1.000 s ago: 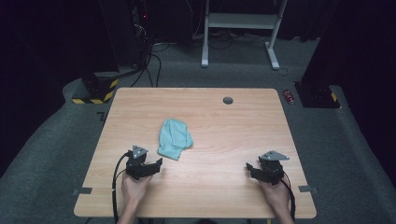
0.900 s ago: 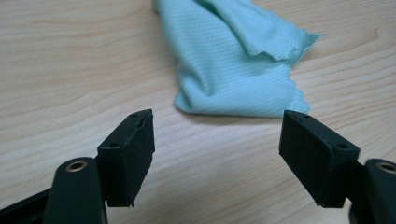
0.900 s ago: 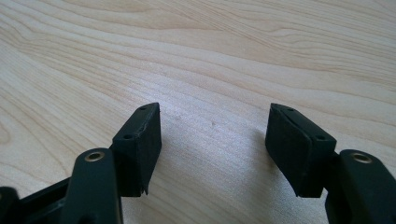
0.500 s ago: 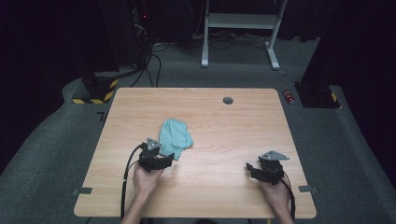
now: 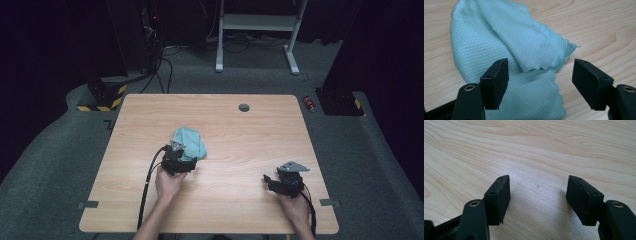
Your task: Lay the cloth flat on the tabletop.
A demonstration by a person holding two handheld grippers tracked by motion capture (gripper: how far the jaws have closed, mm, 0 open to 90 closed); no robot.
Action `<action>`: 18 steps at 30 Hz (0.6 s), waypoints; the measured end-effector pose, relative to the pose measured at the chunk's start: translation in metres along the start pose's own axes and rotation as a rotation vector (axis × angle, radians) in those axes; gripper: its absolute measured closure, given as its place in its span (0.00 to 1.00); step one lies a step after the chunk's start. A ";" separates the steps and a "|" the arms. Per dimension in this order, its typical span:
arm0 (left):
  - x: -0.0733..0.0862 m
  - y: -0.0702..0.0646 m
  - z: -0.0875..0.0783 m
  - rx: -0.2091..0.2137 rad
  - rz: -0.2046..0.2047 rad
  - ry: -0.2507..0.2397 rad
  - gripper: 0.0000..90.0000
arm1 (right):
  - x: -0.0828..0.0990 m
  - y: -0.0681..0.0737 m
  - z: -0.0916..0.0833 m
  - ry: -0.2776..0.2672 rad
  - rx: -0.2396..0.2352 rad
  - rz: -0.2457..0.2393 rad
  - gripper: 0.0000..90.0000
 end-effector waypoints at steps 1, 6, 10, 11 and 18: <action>0.000 0.000 0.000 0.000 0.000 0.000 0.33 | 0.000 0.000 0.000 0.000 0.000 0.000 0.40; -0.010 -0.016 0.008 0.008 0.038 0.004 0.33 | 0.000 0.000 0.000 0.000 0.000 0.000 0.40; -0.015 -0.024 0.015 0.004 0.064 0.006 0.33 | 0.000 0.000 0.000 0.000 0.000 0.000 0.40; -0.015 -0.025 0.017 0.003 0.067 0.014 0.33 | 0.000 0.000 0.000 0.000 0.000 0.000 0.40; -0.014 -0.026 0.027 -0.046 0.071 0.014 0.47 | 0.000 0.000 0.000 0.000 0.000 0.000 0.40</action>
Point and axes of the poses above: each handheld gripper's, and its own axes: z roughly forward along the jaws, x roughly out of its underside, y roughly to its left, the point moved 1 cm from there along z, roughly forward along the jaws, and after that the axes turned 15 degrees about -x, right-handed, at the moved point
